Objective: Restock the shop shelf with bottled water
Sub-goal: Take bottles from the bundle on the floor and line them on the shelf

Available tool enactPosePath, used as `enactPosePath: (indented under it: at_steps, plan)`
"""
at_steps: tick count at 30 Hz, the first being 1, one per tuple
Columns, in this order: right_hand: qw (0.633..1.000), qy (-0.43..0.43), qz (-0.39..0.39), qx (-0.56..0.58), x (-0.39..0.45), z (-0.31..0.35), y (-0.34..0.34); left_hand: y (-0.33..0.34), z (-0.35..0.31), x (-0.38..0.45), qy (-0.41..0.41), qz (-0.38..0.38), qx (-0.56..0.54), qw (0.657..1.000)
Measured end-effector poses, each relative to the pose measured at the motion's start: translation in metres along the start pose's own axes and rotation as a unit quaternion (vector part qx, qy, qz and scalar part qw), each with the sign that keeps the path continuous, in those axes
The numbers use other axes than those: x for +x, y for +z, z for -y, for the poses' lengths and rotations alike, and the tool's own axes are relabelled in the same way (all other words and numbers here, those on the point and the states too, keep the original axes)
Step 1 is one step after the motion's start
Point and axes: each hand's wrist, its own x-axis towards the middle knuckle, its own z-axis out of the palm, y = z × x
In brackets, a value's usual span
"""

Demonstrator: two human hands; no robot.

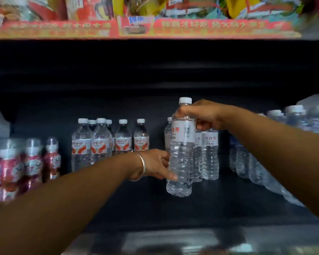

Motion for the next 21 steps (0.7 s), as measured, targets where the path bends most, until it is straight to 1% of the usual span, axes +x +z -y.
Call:
enactPosePath:
  at_steps: [3,6,9,13,15,19,21]
  plan:
    - [1.000,0.005,0.011,0.006,0.025,-0.012,0.017,-0.004,0.021,0.018,0.005,-0.013,-0.010,1.000]
    - [1.000,0.015,0.015,0.002,0.042,-0.023,0.029,-0.004,0.037,0.034,0.014,-0.026,0.003,1.000]
    - [0.999,0.020,0.025,0.003,0.053,-0.029,0.036,0.000,0.044,0.047,0.017,-0.050,-0.005,0.999]
    - [0.999,0.011,0.041,-0.021,0.063,-0.036,0.035,0.004,0.048,0.061,0.023,-0.058,-0.015,0.998]
    - [0.998,0.004,0.045,-0.050,0.066,-0.042,0.035,0.007,0.050,0.069,0.026,-0.082,0.012,0.996]
    - [0.999,0.002,0.009,-0.049,0.072,-0.056,0.036,0.012,0.056,0.083,0.007,-0.144,0.092,0.985]
    - [0.999,0.008,0.005,-0.039,0.075,-0.061,0.034,0.011,0.064,0.093,0.001,-0.135,0.104,0.985]
